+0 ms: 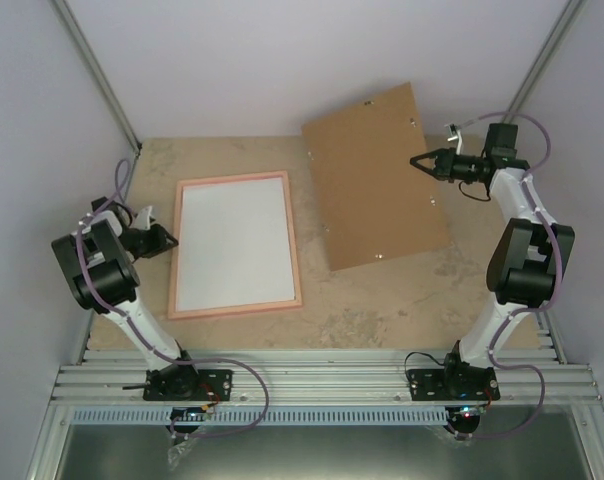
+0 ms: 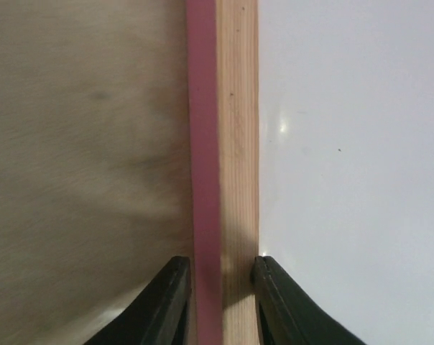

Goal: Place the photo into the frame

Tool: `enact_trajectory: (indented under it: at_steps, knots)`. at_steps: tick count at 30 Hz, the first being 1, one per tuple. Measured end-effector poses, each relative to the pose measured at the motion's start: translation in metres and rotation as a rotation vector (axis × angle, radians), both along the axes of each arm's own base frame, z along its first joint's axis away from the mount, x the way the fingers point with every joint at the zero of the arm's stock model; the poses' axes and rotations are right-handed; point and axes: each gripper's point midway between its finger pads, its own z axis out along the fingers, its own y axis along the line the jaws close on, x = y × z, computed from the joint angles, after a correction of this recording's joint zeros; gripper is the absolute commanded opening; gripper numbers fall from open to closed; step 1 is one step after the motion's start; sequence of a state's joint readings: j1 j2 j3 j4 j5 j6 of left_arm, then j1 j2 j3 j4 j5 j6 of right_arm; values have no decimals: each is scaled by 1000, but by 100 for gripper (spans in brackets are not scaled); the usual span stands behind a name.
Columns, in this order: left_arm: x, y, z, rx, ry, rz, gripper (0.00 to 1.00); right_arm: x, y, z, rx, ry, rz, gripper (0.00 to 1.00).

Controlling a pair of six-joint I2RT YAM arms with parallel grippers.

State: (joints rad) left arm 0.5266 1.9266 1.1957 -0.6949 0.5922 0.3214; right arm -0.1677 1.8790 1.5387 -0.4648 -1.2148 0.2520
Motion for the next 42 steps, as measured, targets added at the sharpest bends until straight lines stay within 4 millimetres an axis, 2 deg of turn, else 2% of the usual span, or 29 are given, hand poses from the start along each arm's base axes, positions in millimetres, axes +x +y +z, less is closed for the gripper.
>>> enact_trajectory:
  at_steps: [6, 18, 25, 30, 36, 39, 42]
  knots:
    - [15, -42, 1, -85, -17, -14, 21, 0, -2, 0, 1, 3, -5, 1]
    - [45, -132, -1, -296, -6, 33, 18, 10, -37, 3, 20, 43, -108, 1]
    - [55, -170, 0, -396, 14, 101, 21, 18, -36, 11, 79, 82, -143, 0]
    - [59, -180, 1, -421, 28, 133, 24, 14, -15, 12, 110, 121, -123, 1]
    - [55, -187, 0, -476, 27, 210, 26, -1, 38, 4, 147, 203, -43, 1]
    - [44, -203, 0, -501, 39, 221, 37, -7, 61, 1, 152, 239, -7, 0]
    - [42, -213, 5, -507, 46, 227, 46, -8, 72, -4, 149, 264, -5, 1]
